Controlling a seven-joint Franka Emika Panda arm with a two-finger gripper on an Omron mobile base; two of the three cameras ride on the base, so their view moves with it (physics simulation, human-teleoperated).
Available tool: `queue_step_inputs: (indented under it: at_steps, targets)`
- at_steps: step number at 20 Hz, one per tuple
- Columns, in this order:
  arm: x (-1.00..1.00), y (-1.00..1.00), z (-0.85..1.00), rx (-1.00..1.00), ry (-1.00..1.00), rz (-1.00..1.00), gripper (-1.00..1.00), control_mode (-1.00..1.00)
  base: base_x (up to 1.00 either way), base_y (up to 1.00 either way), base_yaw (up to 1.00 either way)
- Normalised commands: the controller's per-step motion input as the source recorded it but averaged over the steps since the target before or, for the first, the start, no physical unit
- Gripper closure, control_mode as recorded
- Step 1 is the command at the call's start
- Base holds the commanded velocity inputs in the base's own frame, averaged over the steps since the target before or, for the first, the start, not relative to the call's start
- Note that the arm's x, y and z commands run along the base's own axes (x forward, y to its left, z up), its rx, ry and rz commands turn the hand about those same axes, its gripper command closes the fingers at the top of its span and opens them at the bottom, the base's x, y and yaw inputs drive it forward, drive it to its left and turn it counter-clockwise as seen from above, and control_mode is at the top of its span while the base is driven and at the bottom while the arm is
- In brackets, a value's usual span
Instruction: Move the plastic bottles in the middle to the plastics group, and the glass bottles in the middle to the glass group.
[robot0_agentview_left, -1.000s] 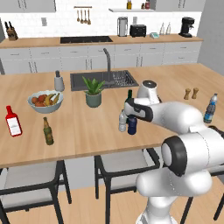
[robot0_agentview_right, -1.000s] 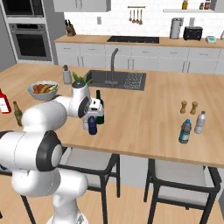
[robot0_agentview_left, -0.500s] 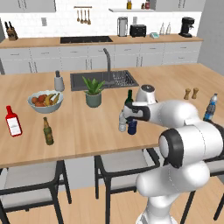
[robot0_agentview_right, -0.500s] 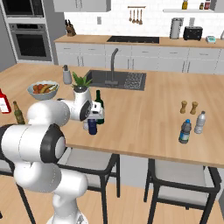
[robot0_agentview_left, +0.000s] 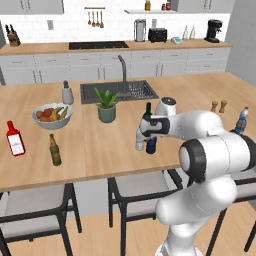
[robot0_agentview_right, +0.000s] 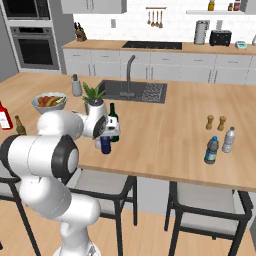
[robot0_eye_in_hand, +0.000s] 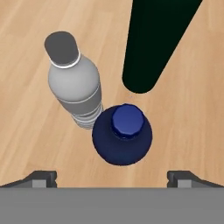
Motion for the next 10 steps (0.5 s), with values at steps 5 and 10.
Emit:
queue_step_inputs:
  at_steps: [5,10]
  targets:
    - [0.02,0.0,-0.04,-0.01,0.05,0.03,-1.0,-1.0,0.0,0.0,0.0]
    - [0.06,0.0,-0.14,0.0,0.0,0.02,-1.0,-1.0,0.0,0.0,0.0]
